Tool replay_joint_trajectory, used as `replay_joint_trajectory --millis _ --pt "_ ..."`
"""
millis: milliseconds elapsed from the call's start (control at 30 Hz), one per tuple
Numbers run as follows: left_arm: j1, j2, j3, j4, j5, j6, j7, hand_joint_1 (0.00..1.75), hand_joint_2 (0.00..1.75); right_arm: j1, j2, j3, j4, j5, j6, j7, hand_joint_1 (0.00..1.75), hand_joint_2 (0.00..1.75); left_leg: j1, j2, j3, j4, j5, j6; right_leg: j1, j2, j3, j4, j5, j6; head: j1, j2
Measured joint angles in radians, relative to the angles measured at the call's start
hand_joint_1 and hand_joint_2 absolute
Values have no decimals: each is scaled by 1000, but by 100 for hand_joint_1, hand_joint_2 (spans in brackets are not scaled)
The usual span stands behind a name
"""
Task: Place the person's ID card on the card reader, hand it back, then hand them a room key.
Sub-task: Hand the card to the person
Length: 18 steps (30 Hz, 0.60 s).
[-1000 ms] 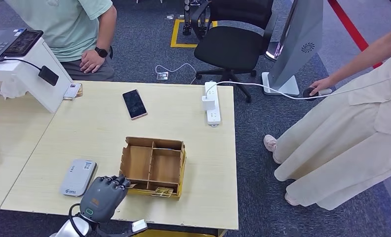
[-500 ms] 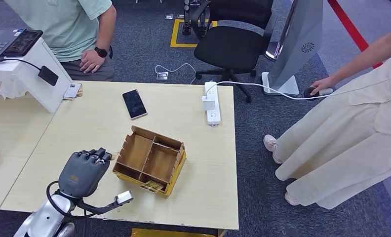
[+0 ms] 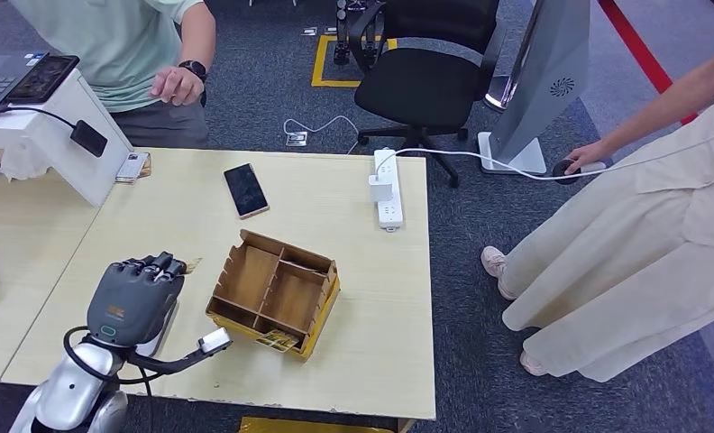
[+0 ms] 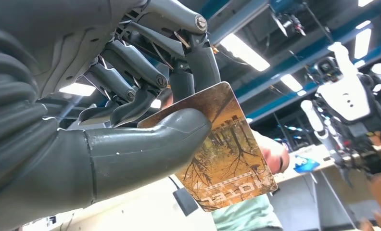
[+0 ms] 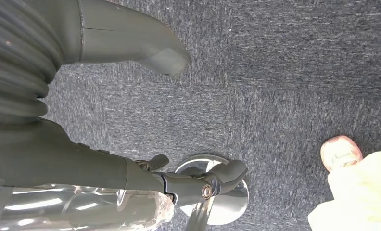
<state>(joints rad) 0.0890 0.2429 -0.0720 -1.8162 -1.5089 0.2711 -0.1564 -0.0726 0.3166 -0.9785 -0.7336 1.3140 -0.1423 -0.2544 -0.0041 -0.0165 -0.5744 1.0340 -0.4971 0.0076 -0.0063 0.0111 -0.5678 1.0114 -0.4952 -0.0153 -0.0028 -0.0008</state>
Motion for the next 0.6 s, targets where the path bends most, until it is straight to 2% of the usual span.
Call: replay_joint_trajectory --millis 267,433,600 --pt "-120 -5 6 21 -1 -16 23 175 175 -8 0 4 7 15 0 0 0 175 0 0 0 0 0 0 0 0 0 0 0 0 0 0" --pt "-231 -3 -2 76 -1 -35 106 175 175 -15 0 16 16 23 0 2 0 175 0 0 0 0 1 0 0 0 0 0 0 0 0 0" --pt "-362 -2 -59 171 -1 -59 175 175 175 -24 0 35 28 26 0 6 0 175 0 0 0 0 1 0 0 1 0 0 1 0 0 0"
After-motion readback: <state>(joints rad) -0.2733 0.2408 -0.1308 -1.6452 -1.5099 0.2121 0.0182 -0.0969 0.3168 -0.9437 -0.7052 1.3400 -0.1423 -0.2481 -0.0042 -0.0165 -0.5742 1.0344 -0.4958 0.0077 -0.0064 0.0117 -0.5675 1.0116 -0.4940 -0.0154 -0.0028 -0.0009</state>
